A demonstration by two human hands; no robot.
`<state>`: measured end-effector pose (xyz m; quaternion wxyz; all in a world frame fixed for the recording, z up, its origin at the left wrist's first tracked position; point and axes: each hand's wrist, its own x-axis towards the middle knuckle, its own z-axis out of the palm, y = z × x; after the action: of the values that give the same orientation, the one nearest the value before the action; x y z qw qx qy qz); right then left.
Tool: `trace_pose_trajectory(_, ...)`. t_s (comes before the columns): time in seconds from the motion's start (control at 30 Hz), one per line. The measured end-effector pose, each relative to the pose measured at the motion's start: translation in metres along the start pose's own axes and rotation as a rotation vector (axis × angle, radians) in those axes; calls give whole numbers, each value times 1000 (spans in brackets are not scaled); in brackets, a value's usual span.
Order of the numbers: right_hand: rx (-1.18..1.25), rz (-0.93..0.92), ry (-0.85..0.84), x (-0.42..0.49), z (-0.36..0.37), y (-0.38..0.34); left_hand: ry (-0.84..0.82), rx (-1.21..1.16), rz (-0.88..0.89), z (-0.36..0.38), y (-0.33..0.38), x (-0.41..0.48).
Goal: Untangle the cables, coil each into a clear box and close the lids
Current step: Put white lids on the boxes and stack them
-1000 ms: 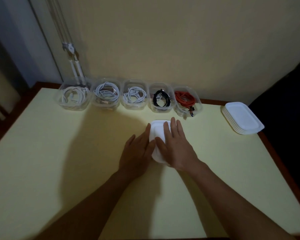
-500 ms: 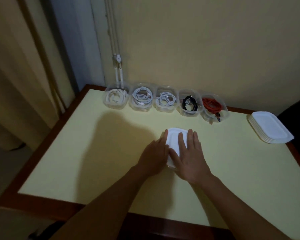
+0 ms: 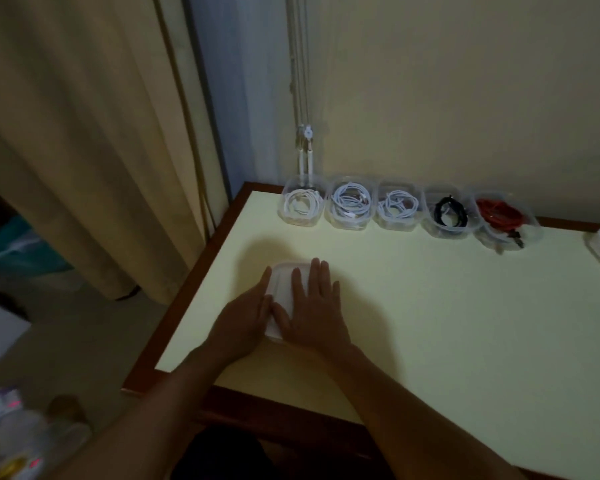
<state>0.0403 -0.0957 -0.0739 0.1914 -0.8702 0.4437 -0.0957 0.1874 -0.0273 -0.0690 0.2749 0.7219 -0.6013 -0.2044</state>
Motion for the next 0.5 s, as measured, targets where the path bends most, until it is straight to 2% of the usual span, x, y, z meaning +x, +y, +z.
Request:
trace_pose_trajectory(0.3,-17,-41,-26,10,4,-22,-39,207,-57,-20,-21,-3)
trace_pose_trajectory(0.4,78,-27,-73,7,-11,-19,-49,252,-84,-23,-19,0)
trace_pose_trajectory(0.5,180,16,14,-8,-29,9,17,312,-155,-22,-2,7)
